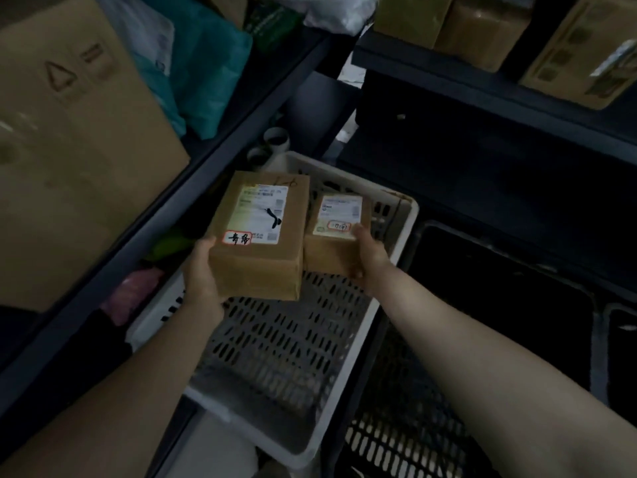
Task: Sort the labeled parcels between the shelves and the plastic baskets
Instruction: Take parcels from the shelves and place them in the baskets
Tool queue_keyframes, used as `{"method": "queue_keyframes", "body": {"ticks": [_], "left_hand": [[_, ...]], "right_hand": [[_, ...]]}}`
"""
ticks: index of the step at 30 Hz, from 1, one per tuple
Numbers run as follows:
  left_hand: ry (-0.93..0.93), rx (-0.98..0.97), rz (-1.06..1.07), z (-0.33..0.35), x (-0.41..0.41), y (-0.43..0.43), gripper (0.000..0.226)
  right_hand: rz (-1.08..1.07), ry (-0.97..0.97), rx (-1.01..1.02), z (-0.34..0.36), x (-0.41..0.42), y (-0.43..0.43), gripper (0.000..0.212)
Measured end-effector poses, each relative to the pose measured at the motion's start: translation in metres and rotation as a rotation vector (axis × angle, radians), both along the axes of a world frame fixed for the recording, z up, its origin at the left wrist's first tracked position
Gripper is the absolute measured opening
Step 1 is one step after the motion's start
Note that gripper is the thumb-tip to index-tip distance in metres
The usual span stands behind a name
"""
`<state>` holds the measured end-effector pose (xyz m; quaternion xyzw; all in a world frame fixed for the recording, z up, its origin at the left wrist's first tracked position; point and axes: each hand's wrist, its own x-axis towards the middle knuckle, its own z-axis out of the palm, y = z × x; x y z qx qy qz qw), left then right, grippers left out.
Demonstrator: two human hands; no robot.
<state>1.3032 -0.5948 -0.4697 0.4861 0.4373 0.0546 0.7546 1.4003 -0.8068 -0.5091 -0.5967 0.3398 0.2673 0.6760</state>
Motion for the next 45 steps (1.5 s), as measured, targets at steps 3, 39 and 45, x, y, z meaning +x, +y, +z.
{"method": "queue_keyframes", "body": {"ticks": [3,39,45], "left_hand": [[0.022,-0.015,0.001,-0.02,0.0,0.014,0.027],[-0.04,0.081,-0.21,-0.047,-0.015,-0.036,0.04],[-0.044,0.091,-0.298,-0.025,0.0,-0.068,0.02]], "right_hand": [[-0.035,0.104,-0.042,-0.05,0.027,0.018,0.083],[0.448,0.034,0.303,-0.028,-0.012,0.009,0.082],[0.431,-0.081,0.171,0.014,-0.009,-0.025,0.068]]}}
